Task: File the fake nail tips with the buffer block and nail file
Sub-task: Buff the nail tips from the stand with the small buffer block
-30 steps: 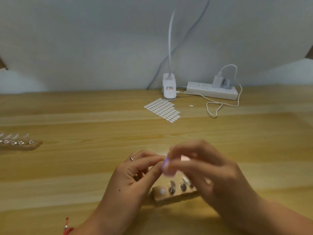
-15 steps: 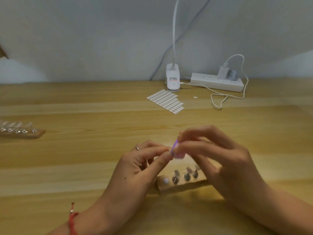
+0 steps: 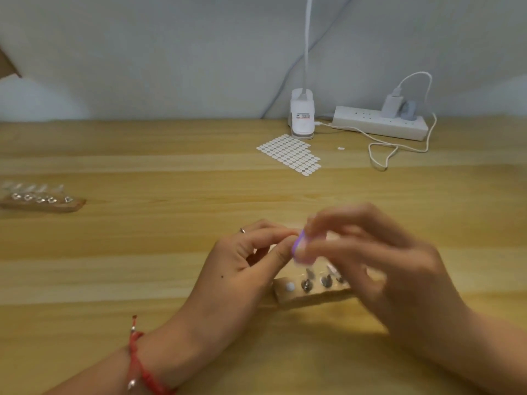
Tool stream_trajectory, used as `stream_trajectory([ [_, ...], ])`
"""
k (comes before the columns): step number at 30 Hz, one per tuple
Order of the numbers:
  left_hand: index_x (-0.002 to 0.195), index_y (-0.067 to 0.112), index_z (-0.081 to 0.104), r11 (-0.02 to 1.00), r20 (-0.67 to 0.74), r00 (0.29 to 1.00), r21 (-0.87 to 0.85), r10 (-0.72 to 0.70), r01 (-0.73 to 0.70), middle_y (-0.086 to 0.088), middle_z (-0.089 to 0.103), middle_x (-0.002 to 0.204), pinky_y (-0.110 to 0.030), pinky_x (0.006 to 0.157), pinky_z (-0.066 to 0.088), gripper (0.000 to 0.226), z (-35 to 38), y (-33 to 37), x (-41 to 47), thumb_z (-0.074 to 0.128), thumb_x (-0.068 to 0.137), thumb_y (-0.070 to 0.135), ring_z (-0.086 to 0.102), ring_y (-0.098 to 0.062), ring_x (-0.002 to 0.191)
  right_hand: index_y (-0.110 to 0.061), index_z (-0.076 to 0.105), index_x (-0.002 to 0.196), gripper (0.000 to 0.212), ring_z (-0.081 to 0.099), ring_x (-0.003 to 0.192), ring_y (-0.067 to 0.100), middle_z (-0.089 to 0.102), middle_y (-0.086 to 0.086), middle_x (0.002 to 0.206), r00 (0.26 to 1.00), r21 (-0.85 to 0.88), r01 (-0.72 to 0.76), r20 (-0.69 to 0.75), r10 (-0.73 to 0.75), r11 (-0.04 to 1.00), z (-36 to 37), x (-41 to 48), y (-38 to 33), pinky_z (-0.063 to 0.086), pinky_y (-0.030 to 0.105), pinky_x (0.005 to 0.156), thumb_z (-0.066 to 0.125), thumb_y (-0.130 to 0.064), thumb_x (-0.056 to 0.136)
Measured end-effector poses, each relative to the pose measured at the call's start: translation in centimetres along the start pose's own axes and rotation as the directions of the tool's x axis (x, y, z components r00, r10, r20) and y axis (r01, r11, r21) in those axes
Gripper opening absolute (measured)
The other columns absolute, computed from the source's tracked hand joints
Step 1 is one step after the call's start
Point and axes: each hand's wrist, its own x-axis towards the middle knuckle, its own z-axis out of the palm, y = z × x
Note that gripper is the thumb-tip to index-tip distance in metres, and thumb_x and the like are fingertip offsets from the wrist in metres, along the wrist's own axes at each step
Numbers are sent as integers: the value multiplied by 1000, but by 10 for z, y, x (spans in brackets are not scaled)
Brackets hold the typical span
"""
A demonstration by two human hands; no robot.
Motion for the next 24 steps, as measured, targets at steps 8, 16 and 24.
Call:
stream_trajectory([
  [8, 83, 31, 76, 997, -18, 1000, -70, -15, 13, 12, 69, 91, -23, 69, 44, 14, -3, -1, 2, 73, 74, 42, 59, -27, 84, -24, 65, 106, 20, 65, 106, 18, 63, 0, 110, 983, 48, -137, -119, 142, 989, -19, 6, 14, 55, 35, 91, 66, -12, 90],
  [16, 88, 35, 74, 998, -16, 999, 60, 36, -35, 17, 68, 81, -14, 61, 40, 9, -1, 2, -2, 67, 83, 37, 52, -3, 68, -11, 74, 96, 17, 64, 103, 14, 63, 6, 106, 997, 10, -72, 3, 72, 997, -6, -2, -7, 49, 22, 89, 60, -2, 93],
  [24, 83, 39, 74, 990, -74, 997, 140, 36, -25, 20, 64, 76, -10, 59, 34, 8, 1, 0, -3, 70, 77, 40, 48, 2, 64, -10, 76, 96, 20, 65, 97, 27, 63, 7, 104, 1000, -80, -15, -13, 14, 997, -1, -3, -6, 51, 27, 89, 63, 3, 90],
])
